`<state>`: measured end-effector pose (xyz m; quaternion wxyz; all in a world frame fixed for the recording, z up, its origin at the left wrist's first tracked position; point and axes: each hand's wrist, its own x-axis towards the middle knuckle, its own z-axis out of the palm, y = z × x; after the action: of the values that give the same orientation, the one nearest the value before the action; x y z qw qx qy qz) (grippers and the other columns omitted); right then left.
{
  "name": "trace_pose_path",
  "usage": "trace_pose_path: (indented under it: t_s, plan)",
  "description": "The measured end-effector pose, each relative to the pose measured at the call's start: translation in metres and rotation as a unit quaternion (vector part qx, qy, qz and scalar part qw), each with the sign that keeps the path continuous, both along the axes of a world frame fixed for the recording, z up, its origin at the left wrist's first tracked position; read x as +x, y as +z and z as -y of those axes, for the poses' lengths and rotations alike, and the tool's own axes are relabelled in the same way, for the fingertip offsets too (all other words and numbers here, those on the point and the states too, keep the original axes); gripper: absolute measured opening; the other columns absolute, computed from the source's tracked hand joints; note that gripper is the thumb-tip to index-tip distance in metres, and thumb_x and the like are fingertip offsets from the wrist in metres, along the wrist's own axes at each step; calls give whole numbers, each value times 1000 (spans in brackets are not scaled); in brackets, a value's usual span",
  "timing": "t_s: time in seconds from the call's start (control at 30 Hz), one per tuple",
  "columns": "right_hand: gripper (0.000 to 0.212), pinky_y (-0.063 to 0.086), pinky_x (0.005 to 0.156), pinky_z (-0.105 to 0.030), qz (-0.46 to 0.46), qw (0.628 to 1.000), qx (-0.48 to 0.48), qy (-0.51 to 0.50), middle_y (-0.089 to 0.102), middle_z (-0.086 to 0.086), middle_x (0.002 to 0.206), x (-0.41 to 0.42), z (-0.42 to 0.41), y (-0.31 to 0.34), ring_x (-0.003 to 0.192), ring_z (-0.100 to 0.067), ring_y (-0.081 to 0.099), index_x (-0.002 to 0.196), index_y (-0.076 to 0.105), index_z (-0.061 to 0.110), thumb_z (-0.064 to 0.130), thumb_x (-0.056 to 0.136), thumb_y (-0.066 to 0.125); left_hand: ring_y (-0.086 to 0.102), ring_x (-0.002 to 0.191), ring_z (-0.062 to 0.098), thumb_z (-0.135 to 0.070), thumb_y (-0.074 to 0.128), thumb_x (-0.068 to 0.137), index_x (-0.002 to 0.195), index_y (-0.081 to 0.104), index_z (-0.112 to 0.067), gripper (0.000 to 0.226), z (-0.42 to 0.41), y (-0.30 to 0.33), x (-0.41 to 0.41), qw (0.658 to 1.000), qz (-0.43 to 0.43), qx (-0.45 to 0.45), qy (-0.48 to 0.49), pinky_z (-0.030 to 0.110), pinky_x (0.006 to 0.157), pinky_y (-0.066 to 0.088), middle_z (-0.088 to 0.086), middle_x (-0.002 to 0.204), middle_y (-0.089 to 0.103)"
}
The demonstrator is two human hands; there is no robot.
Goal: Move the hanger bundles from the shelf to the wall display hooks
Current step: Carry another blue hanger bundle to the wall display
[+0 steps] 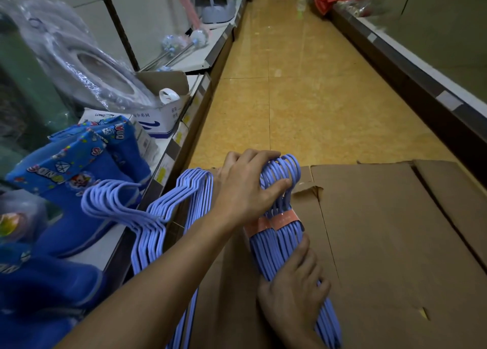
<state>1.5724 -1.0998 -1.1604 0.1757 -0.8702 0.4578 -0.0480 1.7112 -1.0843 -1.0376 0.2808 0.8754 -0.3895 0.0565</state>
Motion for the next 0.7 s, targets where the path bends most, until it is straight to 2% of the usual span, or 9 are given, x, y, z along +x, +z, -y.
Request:
trace_pose_path:
  t_s: [0.1, 0.23, 0.3, 0.4, 0.5, 0.57, 0.6, 0.63, 0.7]
  plan:
    - [128, 44, 73, -46, -13, 1000, -5, 3, 55, -19, 110, -1, 2, -1, 90, -34, 56, 148, 28, 0, 47, 42, 83, 44, 115, 12, -62, 54, 81, 130, 56, -40, 53, 1, 2, -1, 999, -31, -9, -4, 42, 97, 41, -19, 124, 57]
    - [120, 46, 68, -44, -25, 1000, 0, 15, 54, -19, 101, -2, 10, -3, 83, -35, 55, 144, 31, -1, 39, 43, 82, 51, 117, 5, -48, 61, 91, 127, 62, -34, 39, -4, 14, 2, 968, -199, -149, -24, 32, 99, 44, -16, 123, 62]
    - [115, 47, 77, -45, -30, 999, -6, 31, 53, -14, 111, -4, 20, 5, 95, -32, 56, 149, 18, 3, 41, 56, 75, 53, 120, 6, -40, 62, 94, 129, 61, -30, 36, -12, 16, 0, 947, -245, -208, -17, 31, 100, 45, -11, 128, 60]
    - [103, 40, 98, -40, -11, 998, 13, 60, 42, -8, 134, -6, 37, 13, 123, -27, 47, 154, -1, 11, 44, 78, 61, 56, 117, 7, -36, 62, 95, 126, 62, -28, 32, -27, 8, -4, 933, -245, -259, 38, 29, 99, 47, -8, 128, 61]
    - [99, 39, 100, -41, 23, 997, 51, 52, 36, -8, 144, -8, 51, 18, 130, -29, 43, 155, -3, 14, 40, 82, 59, 56, 101, -10, -35, 60, 96, 124, 62, -25, 30, -44, -2, -5, 917, -254, -285, 111, 10, 82, 44, -9, 122, 62]
    - [98, 38, 100, -43, 43, 995, 77, 52, 34, -8, 148, -10, 59, 21, 132, -31, 41, 156, -1, 16, 38, 83, 60, 54, 93, -16, -34, 58, 97, 124, 61, -22, 30, -53, -8, -2, 911, -265, -280, 148, 3, 74, 42, -9, 118, 61]
    - [97, 38, 100, -44, 61, 993, 88, 54, 34, -8, 149, -12, 63, 22, 132, -32, 41, 156, 1, 17, 37, 82, 61, 55, 95, -12, -35, 58, 97, 125, 61, -21, 32, -57, -12, -1, 906, -275, -276, 165, 4, 77, 44, -8, 118, 60]
    - [97, 40, 100, -45, 88, 989, 103, 55, 36, -7, 149, -12, 67, 22, 131, -33, 43, 156, 4, 20, 36, 81, 62, 57, 101, -5, -37, 58, 96, 125, 60, -20, 34, -60, -16, 1, 898, -292, -274, 181, 13, 87, 48, -5, 120, 60]
    - [93, 46, 98, -46, 166, 973, 149, 64, 45, 0, 144, -13, 74, 26, 126, -29, 50, 154, 13, 32, 37, 76, 64, 59, 113, 16, -43, 61, 94, 126, 57, -20, 39, -64, -23, 7, 871, -347, -274, 214, 39, 102, 49, 2, 125, 60]
